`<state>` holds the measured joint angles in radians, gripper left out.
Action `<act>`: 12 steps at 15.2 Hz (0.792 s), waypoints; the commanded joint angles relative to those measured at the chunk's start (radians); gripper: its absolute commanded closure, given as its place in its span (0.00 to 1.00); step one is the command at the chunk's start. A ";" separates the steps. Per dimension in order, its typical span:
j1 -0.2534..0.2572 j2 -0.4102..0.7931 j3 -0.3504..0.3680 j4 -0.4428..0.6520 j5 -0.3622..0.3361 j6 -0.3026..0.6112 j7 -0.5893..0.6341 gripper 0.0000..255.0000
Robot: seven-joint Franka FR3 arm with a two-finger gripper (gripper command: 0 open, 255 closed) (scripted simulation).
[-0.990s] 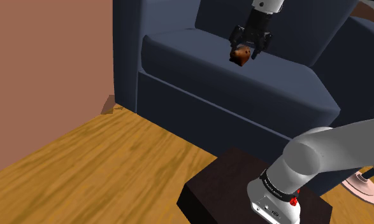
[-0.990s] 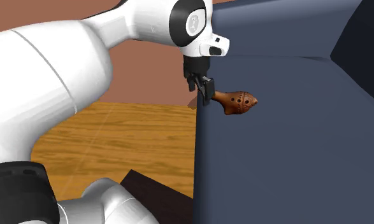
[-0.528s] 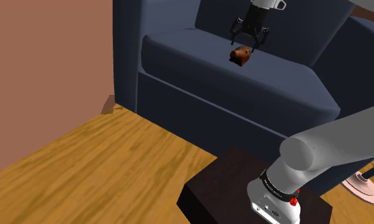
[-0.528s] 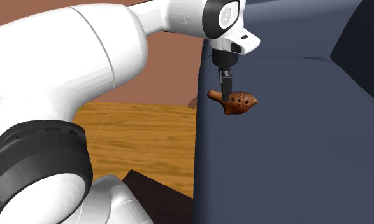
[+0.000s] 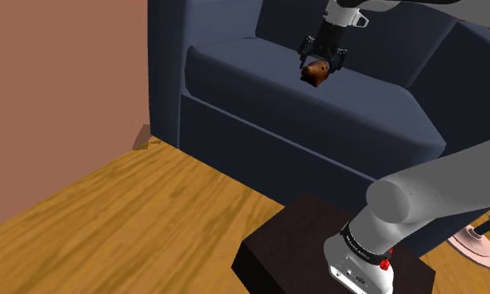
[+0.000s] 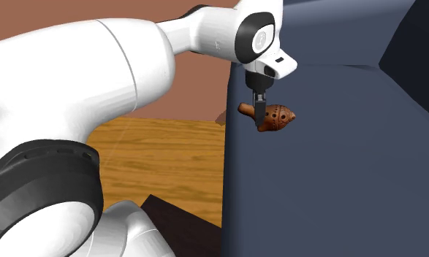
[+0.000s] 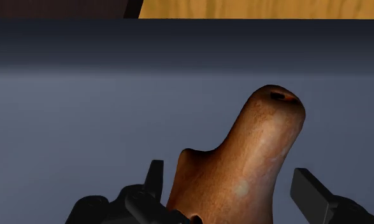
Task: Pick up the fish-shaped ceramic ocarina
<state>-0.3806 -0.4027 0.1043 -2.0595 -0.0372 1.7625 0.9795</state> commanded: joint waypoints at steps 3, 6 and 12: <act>-0.001 0.001 -0.001 -0.008 0.000 0.010 -0.001 1.00; -0.001 0.001 -0.001 -0.009 0.000 0.010 -0.001 1.00; -0.001 0.003 0.000 0.007 0.000 -0.003 0.000 1.00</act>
<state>-0.3803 -0.4011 0.1054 -2.0590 -0.0370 1.7665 0.9804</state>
